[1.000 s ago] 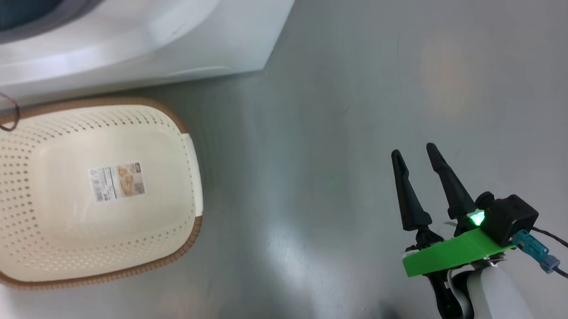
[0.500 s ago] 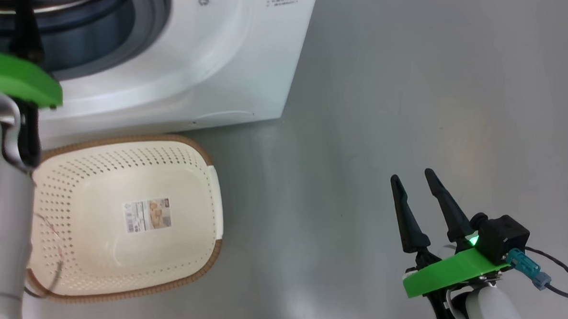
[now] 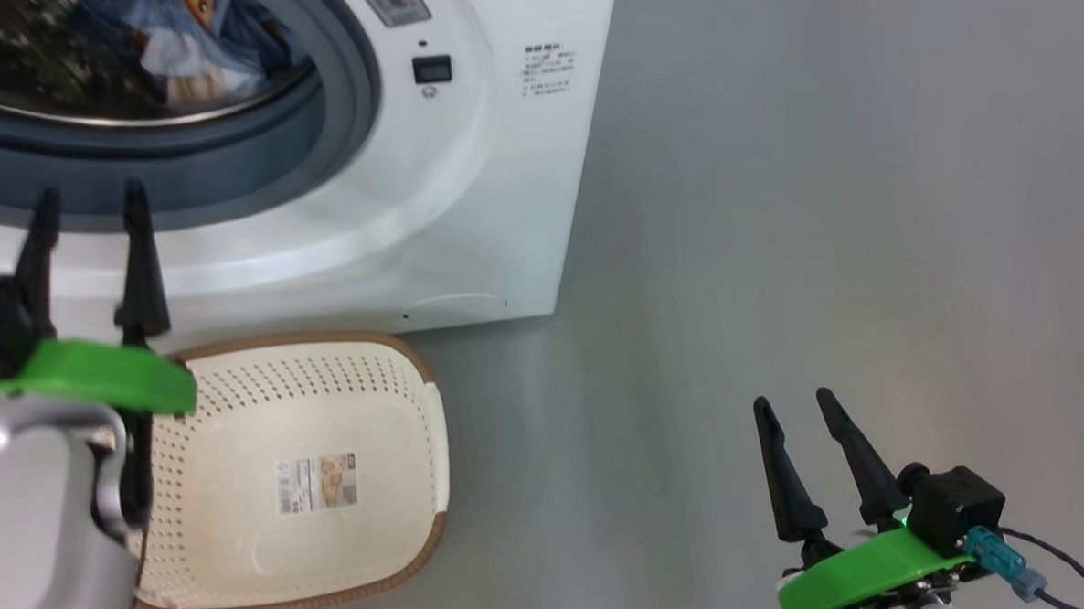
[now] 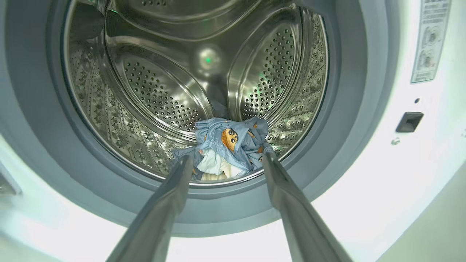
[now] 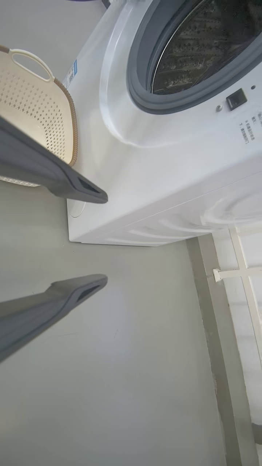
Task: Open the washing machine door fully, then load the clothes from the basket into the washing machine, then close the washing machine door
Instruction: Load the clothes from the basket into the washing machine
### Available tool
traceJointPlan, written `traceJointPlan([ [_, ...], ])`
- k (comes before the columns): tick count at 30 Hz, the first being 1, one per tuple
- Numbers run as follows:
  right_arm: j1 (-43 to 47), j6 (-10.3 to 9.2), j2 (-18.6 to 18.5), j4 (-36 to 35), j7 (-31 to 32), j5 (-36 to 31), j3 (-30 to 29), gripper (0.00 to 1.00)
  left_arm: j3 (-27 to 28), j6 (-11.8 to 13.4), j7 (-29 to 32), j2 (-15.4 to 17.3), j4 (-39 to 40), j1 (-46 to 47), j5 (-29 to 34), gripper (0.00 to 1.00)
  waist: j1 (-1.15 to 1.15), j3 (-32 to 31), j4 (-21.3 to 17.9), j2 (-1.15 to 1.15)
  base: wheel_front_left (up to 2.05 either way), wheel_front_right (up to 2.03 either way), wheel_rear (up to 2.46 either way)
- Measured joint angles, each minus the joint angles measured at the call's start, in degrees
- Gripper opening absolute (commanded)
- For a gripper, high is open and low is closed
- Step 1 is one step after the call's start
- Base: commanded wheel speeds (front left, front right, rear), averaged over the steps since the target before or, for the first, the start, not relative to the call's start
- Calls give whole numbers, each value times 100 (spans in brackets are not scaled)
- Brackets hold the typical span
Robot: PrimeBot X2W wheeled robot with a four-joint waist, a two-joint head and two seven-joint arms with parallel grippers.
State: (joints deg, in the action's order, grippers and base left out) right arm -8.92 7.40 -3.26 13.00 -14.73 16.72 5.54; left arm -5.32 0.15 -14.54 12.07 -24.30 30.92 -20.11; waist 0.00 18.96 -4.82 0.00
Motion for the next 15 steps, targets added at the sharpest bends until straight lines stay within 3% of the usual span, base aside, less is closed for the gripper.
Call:
traceJointPlan([
  [15, 237, 0, -13, 73, 0, -78, -15, 100, 297, 167, 0, -401, 1601, -2342, 522, 100, 0, -878, 139, 0, 0, 0, 0],
])
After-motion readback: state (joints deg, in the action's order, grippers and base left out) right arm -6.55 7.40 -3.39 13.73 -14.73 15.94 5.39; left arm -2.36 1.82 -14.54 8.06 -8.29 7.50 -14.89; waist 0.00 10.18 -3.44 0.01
